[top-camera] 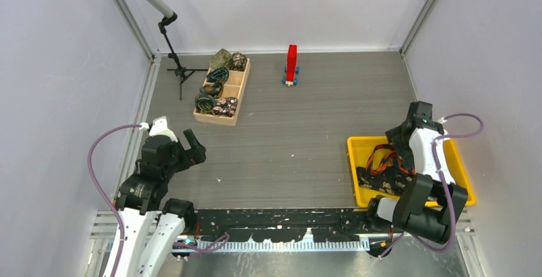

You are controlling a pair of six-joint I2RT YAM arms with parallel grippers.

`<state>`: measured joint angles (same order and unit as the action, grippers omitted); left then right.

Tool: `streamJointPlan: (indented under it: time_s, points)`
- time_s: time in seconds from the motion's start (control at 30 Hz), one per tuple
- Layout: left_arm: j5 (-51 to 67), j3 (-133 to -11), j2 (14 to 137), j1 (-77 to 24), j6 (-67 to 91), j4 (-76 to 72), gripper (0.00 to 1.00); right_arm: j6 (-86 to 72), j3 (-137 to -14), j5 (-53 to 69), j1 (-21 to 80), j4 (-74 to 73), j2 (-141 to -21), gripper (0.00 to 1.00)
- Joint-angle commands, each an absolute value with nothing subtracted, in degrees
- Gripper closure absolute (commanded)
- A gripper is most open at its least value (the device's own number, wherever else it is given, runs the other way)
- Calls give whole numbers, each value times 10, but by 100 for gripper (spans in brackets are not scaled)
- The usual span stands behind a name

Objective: Roll the ties
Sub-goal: Pick up the tie from the bin.

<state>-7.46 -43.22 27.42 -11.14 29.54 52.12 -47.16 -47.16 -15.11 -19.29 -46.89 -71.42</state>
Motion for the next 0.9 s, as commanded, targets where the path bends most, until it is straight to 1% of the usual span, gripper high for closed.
streamJointPlan:
  time_s: [0.0, 0.13, 0.23, 0.47, 0.87]
  points:
    - [-67, -431, 275, -112, 287, 495, 0, -531, -491, -192, -241, -504, -660, 7]
    - [-68, -431, 272, -112, 287, 495, 0, -588, -497, -192, -304, -523, -648, 10]
    - [-68, -430, 269, -112, 287, 495, 0, -618, -492, -185, -329, -521, -657, 13]
    - [-74, -430, 258, -114, 289, 496, 0, -643, -460, -127, -381, -440, -711, 17]
    - [-76, -430, 259, -115, 290, 497, 0, -664, -437, -113, -405, -335, -799, 18]
